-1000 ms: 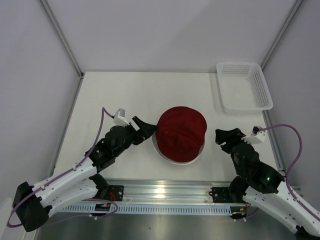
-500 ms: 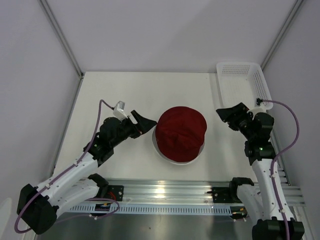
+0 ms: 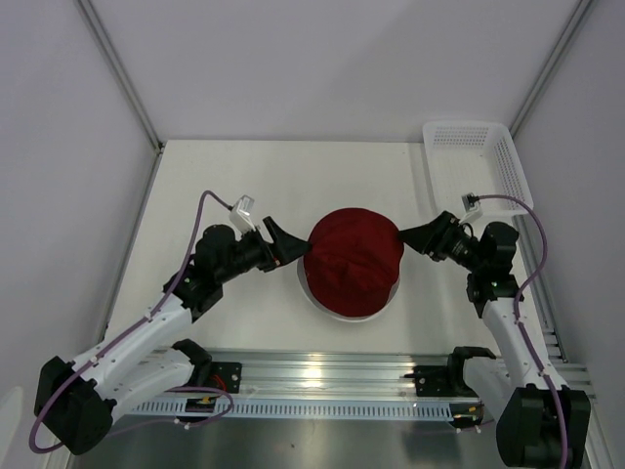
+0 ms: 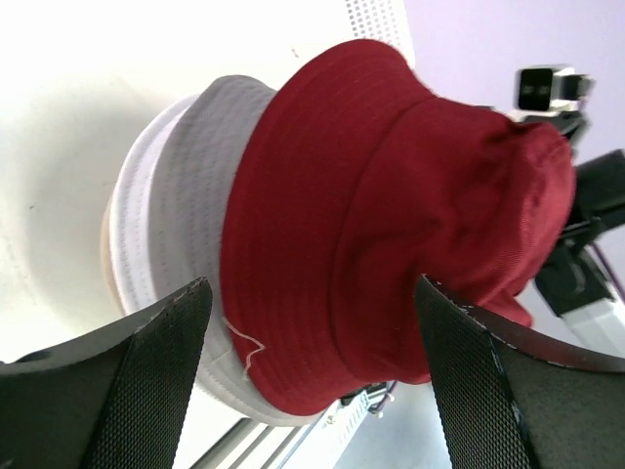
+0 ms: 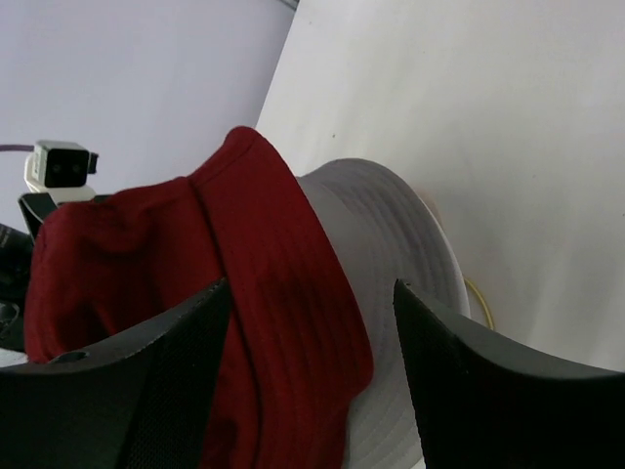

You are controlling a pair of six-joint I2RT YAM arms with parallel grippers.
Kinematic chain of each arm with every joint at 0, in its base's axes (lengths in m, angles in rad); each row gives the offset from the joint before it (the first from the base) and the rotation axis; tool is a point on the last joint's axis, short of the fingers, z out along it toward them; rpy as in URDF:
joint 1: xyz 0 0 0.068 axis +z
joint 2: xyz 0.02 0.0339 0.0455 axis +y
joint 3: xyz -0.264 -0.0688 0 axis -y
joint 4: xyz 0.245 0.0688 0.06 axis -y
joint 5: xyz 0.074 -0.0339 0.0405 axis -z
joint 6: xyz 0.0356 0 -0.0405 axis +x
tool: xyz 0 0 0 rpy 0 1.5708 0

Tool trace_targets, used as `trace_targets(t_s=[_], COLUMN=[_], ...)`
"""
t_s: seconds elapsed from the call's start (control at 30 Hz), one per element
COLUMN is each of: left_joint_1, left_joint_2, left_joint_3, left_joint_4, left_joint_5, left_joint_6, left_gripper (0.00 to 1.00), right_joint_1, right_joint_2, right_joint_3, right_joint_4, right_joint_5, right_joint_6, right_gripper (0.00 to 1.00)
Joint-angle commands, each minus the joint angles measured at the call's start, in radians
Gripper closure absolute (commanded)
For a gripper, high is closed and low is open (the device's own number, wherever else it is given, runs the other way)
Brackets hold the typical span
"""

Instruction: Stack the hats

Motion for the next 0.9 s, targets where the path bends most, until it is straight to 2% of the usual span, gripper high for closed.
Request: trace_targets(t_s=[0.0,0.23,0.33,0.37,0.43,0.47,0.53,0.7,0.87], left_joint_1=[0.01,0.01,0.01,0.01,0.01,0.01,0.01,0.01,0.01], left_joint_2=[0.004,0.037,0.057,0.065,0.082,0.09,0.103,0.113,0.093], left_joint_3=[0.066,0.097,0.121,0.125,0.138,0.138,0.144,0.134,0.102], left_joint_4=[-0.011,-0.025,-0.025,-0.025,-0.025,-0.052,-0.054,-0.052,-0.049], left_joint_5=[0.035,0.059,0.069,0.069,0.07,0.072,0.072,0.055,0.023], left_joint_6=[0.016,0.016,0.021,0.021,0.022,0.022,0.018,-0.005,-0.019], left_gripper=[0.13,0.12,0.12,0.13,0.13,0.12,0.13,0.13,0.13], right_joint_1=[0.003,0.028,0.031,0.031,0.031,0.031,0.031,0.029,0.026], right_joint_2=[0.034,0.094,0.114,0.123,0.131,0.141,0.151,0.158,0.151], right_joint_3=[-0.037,-0.057,-0.056,-0.054,-0.054,-0.053,-0.057,-0.083,-0.099], right_joint_4=[0.156,0.251,0.271,0.273,0.274,0.27,0.259,0.245,0.156], right_joint_5=[-0.084,-0.118,-0.122,-0.121,-0.116,-0.115,-0.107,-0.07,0.005], right_joint_6=[0.021,0.066,0.073,0.076,0.081,0.081,0.08,0.077,0.046], right_gripper=[0.29,0.32,0.49,0.65,0.78,0.88,1.0,1.0,1.0])
